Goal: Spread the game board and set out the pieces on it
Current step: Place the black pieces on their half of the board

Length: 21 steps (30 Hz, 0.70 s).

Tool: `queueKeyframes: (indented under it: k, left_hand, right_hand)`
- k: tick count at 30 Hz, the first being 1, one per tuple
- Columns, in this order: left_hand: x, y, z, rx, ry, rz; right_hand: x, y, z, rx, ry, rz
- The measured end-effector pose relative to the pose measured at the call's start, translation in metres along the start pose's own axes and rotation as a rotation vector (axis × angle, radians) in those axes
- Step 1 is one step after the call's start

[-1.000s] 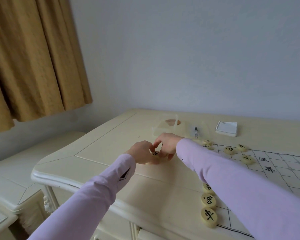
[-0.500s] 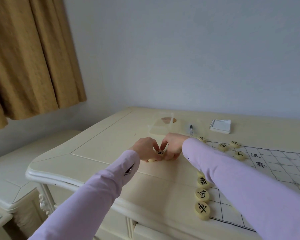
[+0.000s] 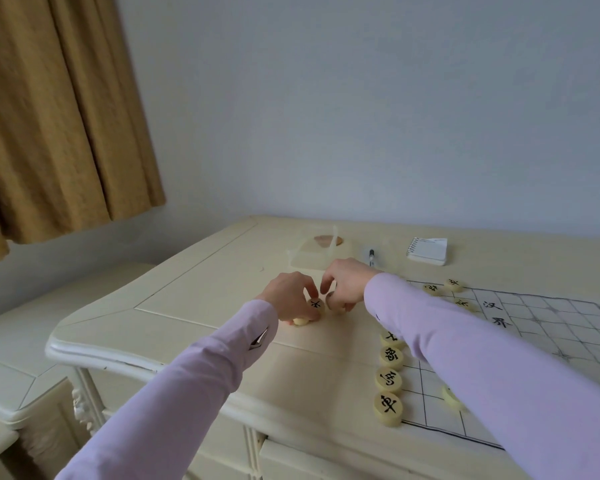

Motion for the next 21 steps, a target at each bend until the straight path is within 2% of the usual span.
queueKeyframes:
  k: [4,9,11,14,17,21]
  left_hand:
    - [-0.004,0.001,0.003,0.011,0.002,0.045]
    - [-0.01,0.007,0.013,-0.283,-0.02,0.125]
    - [-0.013,0.012,0.025,-0.361,-0.052,0.124]
    - [-0.016,0.017,0.045,-0.377,-0.108,0.102]
    - [-0.015,0.015,0.065,-0.407,-0.176,0.073]
    - [-0.013,0.01,0.089,-0.433,-0.234,0.05]
  right_hand:
    - [-0.014,0.009,0.01,0.36,-0.041,0.02]
    - [-0.021,0.007,0.029,1.017,-0.192,0.029]
    - [-0.025,0.006,0.037,1.184,-0.256,0.032]
    - [-0.03,0.008,0.044,1.29,-0.24,0.009]
    - [-0.037,0.013,0.053,1.324,-0.173,-0.027]
    - [-0.051,0.024,0.076,1.331,-0.147,0.005]
Point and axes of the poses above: each hand's wrist, its own x-axis towards the middle knuckle, its own y-axis out of the back of the hand, z = x × y, the point moved 6 cm from there along x, towards the middle knuckle, and after that the axes turned 1 degree about -z, right-handed, at the moved point
